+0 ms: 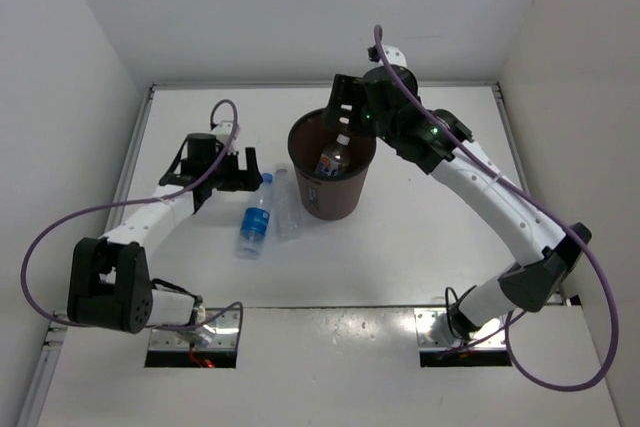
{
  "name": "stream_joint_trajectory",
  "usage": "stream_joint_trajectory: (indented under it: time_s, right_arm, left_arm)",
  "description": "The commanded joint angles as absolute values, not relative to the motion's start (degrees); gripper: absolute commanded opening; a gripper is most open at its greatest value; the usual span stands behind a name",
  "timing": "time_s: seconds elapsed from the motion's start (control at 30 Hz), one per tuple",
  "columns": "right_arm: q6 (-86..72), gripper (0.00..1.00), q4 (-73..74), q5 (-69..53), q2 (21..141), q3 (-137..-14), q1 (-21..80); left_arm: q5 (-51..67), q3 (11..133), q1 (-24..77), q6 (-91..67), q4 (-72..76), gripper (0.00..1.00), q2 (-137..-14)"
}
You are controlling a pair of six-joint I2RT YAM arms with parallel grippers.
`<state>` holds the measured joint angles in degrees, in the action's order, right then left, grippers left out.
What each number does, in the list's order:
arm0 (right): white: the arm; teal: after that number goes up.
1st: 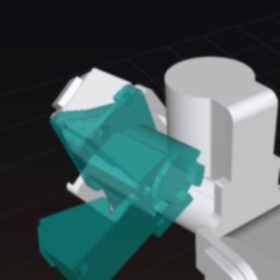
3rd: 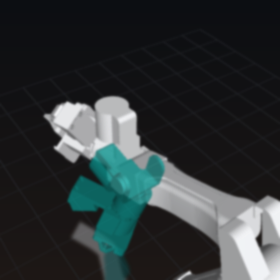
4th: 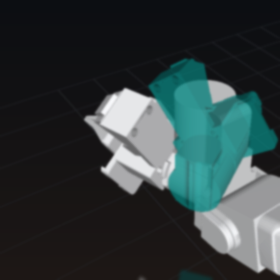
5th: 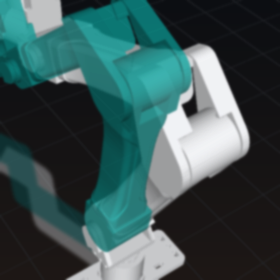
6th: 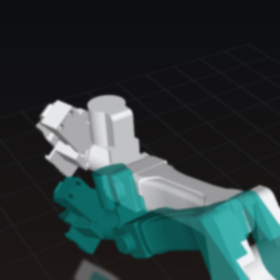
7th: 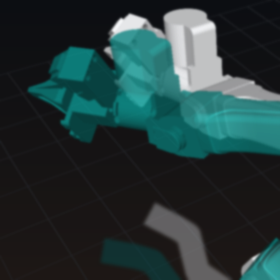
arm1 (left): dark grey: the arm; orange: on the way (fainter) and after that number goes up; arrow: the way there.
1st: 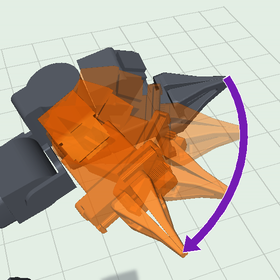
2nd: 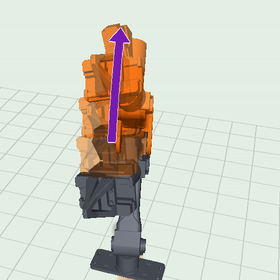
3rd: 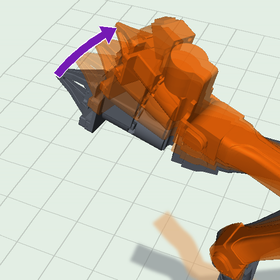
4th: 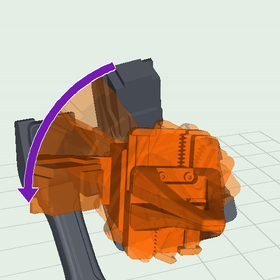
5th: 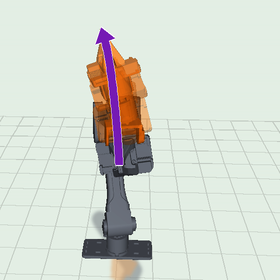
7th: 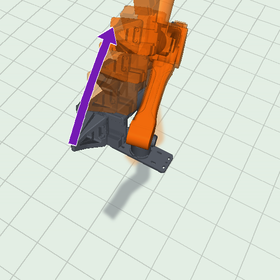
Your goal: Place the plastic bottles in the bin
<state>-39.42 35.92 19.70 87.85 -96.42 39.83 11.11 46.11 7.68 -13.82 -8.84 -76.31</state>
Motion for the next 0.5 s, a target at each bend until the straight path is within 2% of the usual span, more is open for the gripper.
stream_joint_trajectory:
  time_s: [0.0,0.27,0.47]
  right_arm:
    - [-39.46,1.0,31.56,18.9,84.55,-93.61,39.64]
    - [-41.04,1.0,31.03,18.9,84.02,-91.76,39.11]
    - [-41.57,1.0,31.55,19.42,82.89,-91.23,39.11]
  left_arm:
    - [13.01,45.0,10.19,-10.12,-9.66,1.0,-74.18]
    - [11.78,43.68,15.2,-8.96,-10.8,1.0,-76.37]
    - [10.01,44.21,15.21,-8.44,-11.34,1.0,-77.61]
